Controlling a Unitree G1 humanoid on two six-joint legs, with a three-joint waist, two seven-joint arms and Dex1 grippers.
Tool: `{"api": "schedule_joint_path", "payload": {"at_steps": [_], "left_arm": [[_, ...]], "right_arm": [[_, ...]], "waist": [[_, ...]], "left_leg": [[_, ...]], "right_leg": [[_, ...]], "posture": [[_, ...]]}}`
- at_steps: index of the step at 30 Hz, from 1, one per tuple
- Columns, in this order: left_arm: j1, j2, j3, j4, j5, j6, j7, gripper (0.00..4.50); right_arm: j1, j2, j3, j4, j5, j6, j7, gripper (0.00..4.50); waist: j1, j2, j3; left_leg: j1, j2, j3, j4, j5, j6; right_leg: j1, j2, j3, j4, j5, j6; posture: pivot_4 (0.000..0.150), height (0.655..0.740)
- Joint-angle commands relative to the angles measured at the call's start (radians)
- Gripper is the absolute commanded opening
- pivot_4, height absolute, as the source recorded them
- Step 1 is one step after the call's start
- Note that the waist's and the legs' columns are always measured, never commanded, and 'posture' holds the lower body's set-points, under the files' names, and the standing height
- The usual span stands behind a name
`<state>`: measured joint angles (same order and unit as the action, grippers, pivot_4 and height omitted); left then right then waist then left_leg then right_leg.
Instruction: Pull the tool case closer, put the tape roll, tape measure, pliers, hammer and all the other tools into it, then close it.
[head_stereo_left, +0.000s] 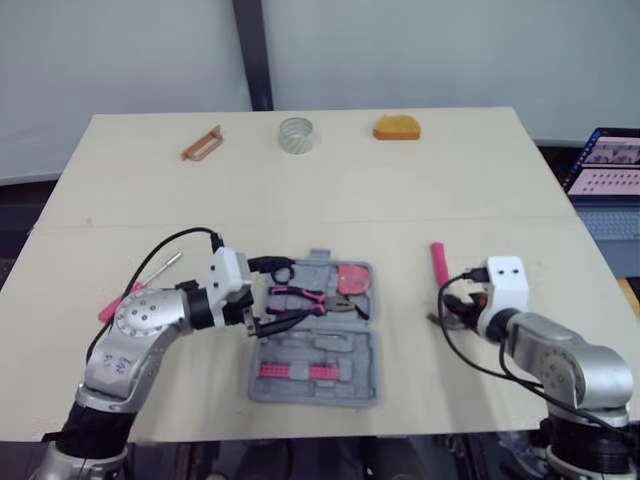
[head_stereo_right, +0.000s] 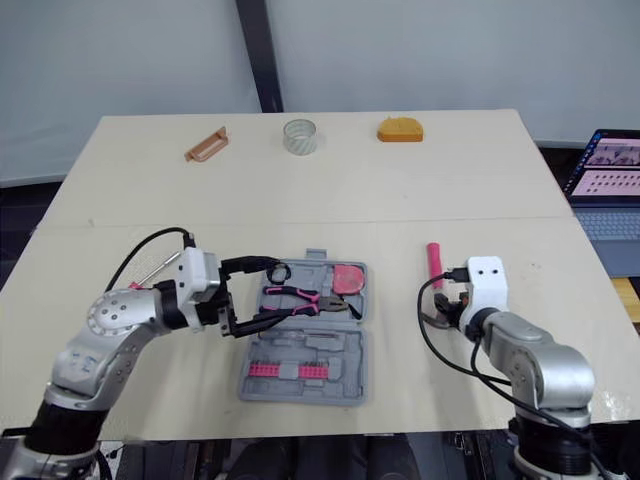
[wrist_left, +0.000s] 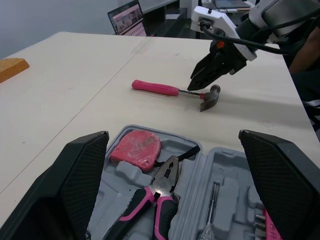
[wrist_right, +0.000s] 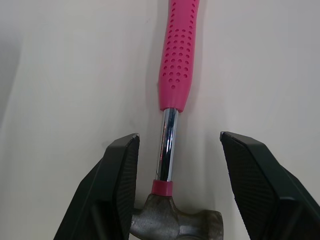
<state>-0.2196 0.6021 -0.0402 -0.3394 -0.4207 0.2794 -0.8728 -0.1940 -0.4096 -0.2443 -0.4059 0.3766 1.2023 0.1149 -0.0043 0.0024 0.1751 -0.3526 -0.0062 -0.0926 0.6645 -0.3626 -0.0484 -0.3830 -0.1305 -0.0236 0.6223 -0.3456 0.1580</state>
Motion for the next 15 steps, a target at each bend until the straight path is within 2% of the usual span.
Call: {"api": "schedule_joint_path", "payload": {"at_steps": [1,15], "left_arm": [[-0.008,-0.007,0.0,-0.018,0.009,-0.015,0.002,4.5],[-0.027,-0.023,0.002,-0.015,0.015,-0.003,0.024,4.5]], "right_arm": [[-0.001,0.01,-0.011,0.002,-0.022,-0.017,-0.015,2.75],[0.062,0.055,0.043,0.093,-0.075,-0.113,0.007,2.75]], "waist": [[0.0,0.0,0.0],[0.0,0.0,0.0]], "left_leg": [[0.0,0.0,0.0,0.0,0.0,0.0],[0.0,0.0,0.0,0.0,0.0,0.0]], "right_leg": [[0.0,0.0,0.0,0.0,0.0,0.0],[0.0,0.0,0.0,0.001,0.0,0.0]], "posture": [[0.15,0.74],[0.15,0.74]]}}
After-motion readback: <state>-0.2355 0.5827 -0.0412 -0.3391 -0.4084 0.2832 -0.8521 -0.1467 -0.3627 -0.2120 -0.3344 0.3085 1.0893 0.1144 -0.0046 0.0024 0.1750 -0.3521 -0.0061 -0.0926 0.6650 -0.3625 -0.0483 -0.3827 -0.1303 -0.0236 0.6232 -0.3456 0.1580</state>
